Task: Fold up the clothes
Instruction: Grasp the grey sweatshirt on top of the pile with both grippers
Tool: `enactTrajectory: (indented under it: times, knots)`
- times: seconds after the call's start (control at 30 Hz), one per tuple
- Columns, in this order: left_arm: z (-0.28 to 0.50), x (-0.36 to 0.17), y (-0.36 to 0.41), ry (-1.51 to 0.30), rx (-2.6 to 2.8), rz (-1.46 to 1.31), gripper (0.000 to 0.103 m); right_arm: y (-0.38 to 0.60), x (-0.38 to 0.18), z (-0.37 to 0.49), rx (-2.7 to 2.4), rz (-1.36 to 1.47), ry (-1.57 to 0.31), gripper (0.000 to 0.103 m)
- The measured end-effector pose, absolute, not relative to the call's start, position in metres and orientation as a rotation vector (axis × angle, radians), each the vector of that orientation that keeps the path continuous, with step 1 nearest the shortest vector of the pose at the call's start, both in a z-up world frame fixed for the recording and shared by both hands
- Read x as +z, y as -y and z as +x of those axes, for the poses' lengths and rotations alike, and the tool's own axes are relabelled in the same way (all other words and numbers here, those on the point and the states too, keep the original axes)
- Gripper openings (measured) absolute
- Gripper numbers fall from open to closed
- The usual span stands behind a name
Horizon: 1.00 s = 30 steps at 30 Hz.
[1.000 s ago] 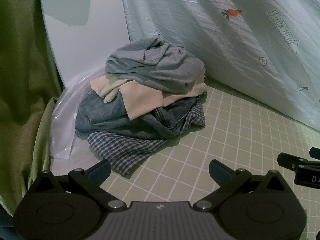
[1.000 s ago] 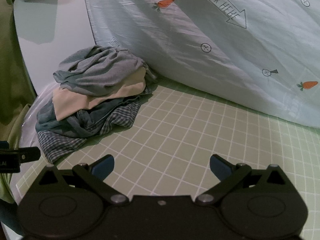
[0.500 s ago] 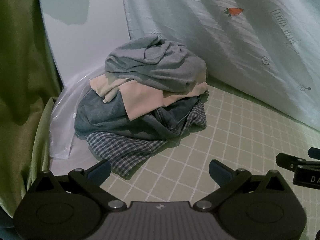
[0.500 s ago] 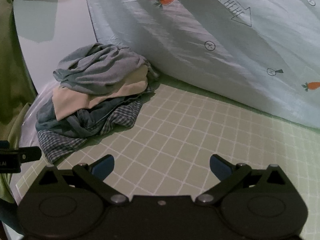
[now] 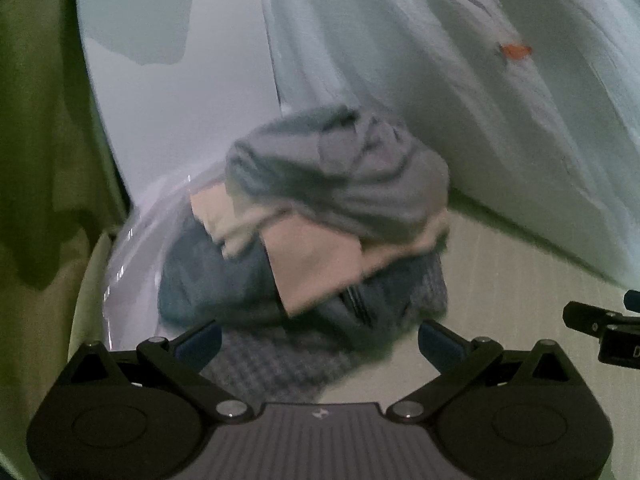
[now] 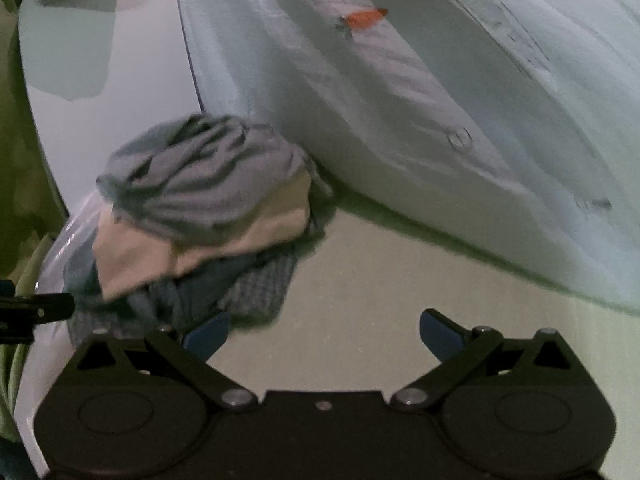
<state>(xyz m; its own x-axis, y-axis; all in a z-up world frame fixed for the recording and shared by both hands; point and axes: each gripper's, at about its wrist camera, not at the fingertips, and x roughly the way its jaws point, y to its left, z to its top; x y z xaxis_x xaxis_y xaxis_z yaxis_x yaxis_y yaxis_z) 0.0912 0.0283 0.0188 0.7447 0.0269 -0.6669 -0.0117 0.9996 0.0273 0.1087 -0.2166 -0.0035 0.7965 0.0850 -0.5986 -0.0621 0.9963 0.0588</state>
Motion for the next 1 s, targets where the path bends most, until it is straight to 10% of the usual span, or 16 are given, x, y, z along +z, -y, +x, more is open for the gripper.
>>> enactTrajectory:
  times: [0.47,0.7,0.83,1.0]
  knots:
    - [0.273,0.047,-0.080,-0.618,-0.012,-0.042,0.100,0.167,0.003,0.302,0.197,0.098,-0.635,0.095]
    - [0.322,0.027,-0.074,-0.676,-0.106,-0.078,0.076,0.143,-0.007,0.362,0.249,0.211,-0.648,0.085]
    - [0.328,0.018,-0.071,-0.695,-0.087,-0.105,0.021,0.132,-0.018,0.378,0.269,0.185,-0.712,0.010]
    - [0.304,0.039,-0.071,-0.606,-0.069,-0.087,0.011,0.135,0.003,0.339,0.258,0.130,-0.583,0.003]
